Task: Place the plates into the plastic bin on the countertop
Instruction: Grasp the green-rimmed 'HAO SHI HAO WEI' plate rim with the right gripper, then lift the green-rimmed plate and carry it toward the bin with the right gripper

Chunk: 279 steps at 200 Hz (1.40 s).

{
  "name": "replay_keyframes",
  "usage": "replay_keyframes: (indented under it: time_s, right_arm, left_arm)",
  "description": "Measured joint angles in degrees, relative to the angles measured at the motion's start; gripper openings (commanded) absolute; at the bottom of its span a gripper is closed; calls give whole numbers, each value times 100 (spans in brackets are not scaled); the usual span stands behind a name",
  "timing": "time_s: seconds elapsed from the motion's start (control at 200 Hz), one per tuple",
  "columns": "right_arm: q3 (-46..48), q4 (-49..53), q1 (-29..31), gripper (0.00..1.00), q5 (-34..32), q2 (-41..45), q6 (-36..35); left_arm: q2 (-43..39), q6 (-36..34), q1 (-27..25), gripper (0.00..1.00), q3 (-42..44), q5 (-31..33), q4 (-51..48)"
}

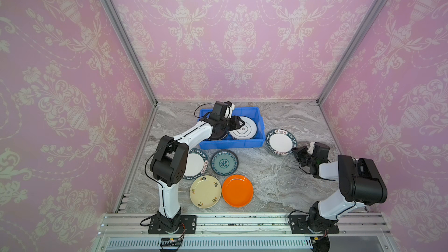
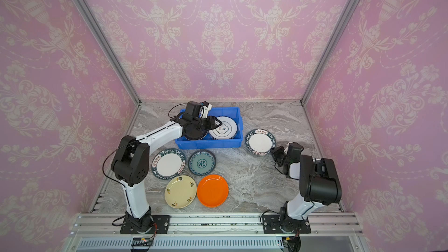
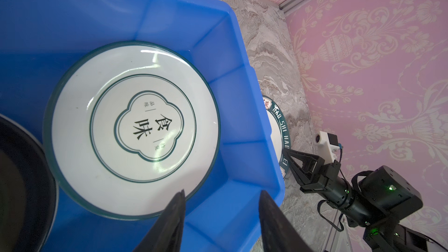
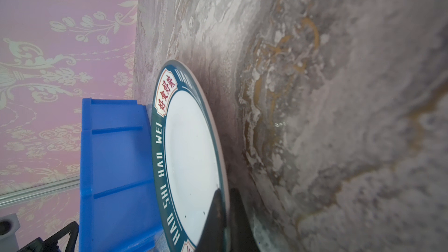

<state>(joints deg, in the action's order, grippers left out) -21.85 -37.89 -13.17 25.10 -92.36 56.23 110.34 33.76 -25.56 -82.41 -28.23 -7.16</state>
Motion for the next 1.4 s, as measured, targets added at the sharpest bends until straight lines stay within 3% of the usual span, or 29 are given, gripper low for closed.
replay_keyframes:
  time_s: [0.255,0.54,0.665,0.831,1.001,1.396]
  right_arm:
    - [17,678,-28,0,-374,673,9]
    - [-264,2826,-13,0,-2124,3762,-592]
    - [-758,3324,63,0,-2465,4395,-901]
    - [-1110,3445,354,0,-2258,4433,-1021]
    - [-1309,3449,778,0,-1683,4024,-990]
    - [-1904,2898,1982,0,-713,2601,-772]
  left_arm:
    - [0,0,26,52,61,2,4]
    - [0,-2,26,52,61,2,7]
    - [0,4,26,52,61,0,35]
    - [-4,103,26,55,68,-144,203]
    - [-162,492,26,67,391,-686,918]
    - [-245,1029,26,60,496,-1329,1751]
